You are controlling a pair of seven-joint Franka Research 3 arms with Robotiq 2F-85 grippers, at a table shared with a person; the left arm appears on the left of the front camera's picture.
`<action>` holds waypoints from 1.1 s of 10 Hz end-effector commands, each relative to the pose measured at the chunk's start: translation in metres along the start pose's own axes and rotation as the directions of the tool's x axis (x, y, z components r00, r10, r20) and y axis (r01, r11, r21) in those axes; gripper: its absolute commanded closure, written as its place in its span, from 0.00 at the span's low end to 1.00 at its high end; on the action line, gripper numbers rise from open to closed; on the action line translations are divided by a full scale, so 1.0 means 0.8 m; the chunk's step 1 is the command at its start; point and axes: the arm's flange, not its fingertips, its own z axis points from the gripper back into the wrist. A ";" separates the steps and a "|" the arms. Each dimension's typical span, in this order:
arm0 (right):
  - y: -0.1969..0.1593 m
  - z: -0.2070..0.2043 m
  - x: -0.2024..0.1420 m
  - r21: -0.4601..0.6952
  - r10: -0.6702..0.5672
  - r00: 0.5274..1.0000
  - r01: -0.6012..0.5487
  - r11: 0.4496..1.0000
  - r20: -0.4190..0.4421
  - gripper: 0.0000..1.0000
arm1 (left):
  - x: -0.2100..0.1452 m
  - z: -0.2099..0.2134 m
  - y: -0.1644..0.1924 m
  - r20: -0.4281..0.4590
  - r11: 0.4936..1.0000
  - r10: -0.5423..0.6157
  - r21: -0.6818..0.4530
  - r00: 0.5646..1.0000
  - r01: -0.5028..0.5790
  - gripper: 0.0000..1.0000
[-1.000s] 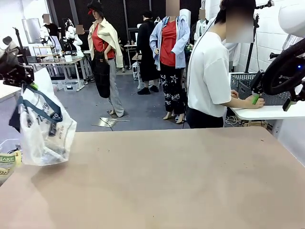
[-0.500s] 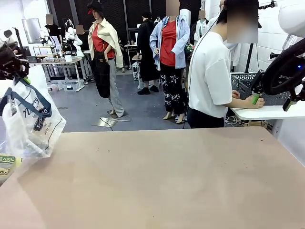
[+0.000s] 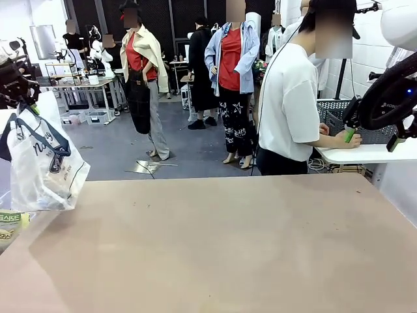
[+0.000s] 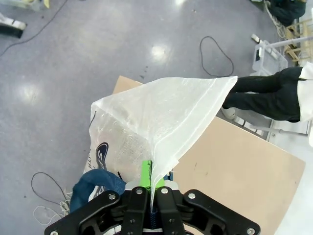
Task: Transfer purchased items from the store into the shopping bag.
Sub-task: Move the Reusable shopping bag to the right side of the table.
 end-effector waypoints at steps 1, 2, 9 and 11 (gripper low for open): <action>0.000 0.002 0.000 -0.022 0.002 1.000 -0.002 1.000 -0.006 0.00 | 0.025 0.010 -0.007 -0.016 1.000 0.025 -0.007 1.000 -0.025 1.00; 0.000 0.002 0.000 -0.022 0.002 1.000 -0.002 1.000 -0.006 0.00 | 0.023 0.008 -0.008 -0.028 1.000 0.013 -0.001 1.000 -0.013 1.00; 0.000 0.002 0.000 -0.022 0.002 1.000 -0.002 1.000 -0.006 0.00 | 0.013 0.012 -0.012 -0.019 0.999 -0.017 -0.038 1.000 0.016 0.36; 0.000 0.002 0.000 -0.022 0.002 1.000 -0.002 1.000 -0.006 0.00 | 0.007 0.015 -0.016 -0.011 0.997 -0.051 -0.056 0.999 0.051 0.00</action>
